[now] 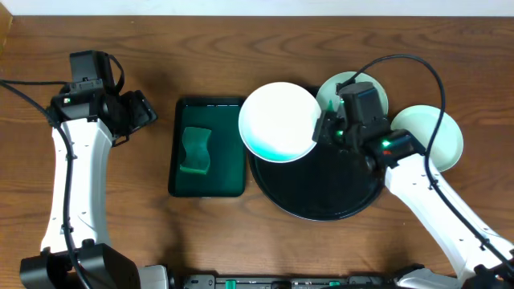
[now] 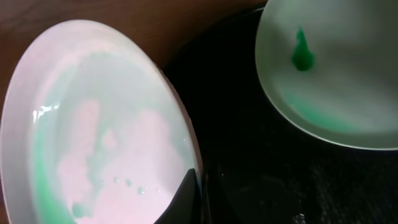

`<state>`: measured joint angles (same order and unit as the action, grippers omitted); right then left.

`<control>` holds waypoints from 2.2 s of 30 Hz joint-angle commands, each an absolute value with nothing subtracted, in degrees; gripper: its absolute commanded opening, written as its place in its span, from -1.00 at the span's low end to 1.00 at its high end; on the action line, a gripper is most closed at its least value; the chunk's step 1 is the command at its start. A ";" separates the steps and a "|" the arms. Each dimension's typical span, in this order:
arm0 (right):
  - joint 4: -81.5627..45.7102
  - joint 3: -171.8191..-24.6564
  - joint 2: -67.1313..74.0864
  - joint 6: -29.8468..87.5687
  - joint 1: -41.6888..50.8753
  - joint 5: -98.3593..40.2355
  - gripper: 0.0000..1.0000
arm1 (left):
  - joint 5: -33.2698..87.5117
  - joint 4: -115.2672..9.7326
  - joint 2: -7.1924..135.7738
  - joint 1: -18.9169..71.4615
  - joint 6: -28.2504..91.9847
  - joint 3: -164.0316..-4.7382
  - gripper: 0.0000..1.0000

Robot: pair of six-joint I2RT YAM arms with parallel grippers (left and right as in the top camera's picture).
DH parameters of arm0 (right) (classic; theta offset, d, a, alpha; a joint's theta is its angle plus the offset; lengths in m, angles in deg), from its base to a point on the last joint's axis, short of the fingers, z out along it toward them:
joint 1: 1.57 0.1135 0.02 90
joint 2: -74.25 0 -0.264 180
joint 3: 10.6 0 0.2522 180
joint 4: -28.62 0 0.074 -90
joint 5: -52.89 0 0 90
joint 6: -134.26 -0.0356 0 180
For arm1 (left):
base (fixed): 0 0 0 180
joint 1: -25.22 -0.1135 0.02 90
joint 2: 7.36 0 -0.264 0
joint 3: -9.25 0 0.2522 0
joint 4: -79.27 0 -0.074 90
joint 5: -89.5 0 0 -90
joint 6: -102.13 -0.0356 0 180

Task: Clean dirty plates on tray and stack at the side
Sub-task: 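Slide the white plate by its rim toward the tray's left edge with the right gripper, then tilt the white plate up over the dark green tray to drain it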

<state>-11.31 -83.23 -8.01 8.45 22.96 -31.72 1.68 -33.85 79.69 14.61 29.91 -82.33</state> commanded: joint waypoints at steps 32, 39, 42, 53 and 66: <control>16.51 -84.48 -17.47 31.88 46.96 -67.34 -0.98 | 0.94 -33.65 79.75 14.37 29.95 -83.12 0.60; 21.91 -84.48 -17.47 41.28 48.93 -69.99 -0.97 | 0.94 -33.65 79.75 14.35 29.95 -83.12 0.60; 24.84 -84.48 -17.47 46.26 49.80 -73.20 -0.97 | 0.94 -33.65 79.75 14.35 29.95 -83.12 0.60; 39.20 -84.48 -17.47 71.57 54.04 -75.04 -0.98 | 0.94 -33.65 79.75 14.37 29.95 -83.12 0.60; 48.25 -84.48 -17.47 90.56 57.04 -75.21 -0.97 | 0.94 -33.65 79.75 14.35 29.98 -83.12 0.60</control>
<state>46.87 -83.47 -17.56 84.99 56.49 -74.27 1.68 -33.83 79.69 14.59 29.91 -82.33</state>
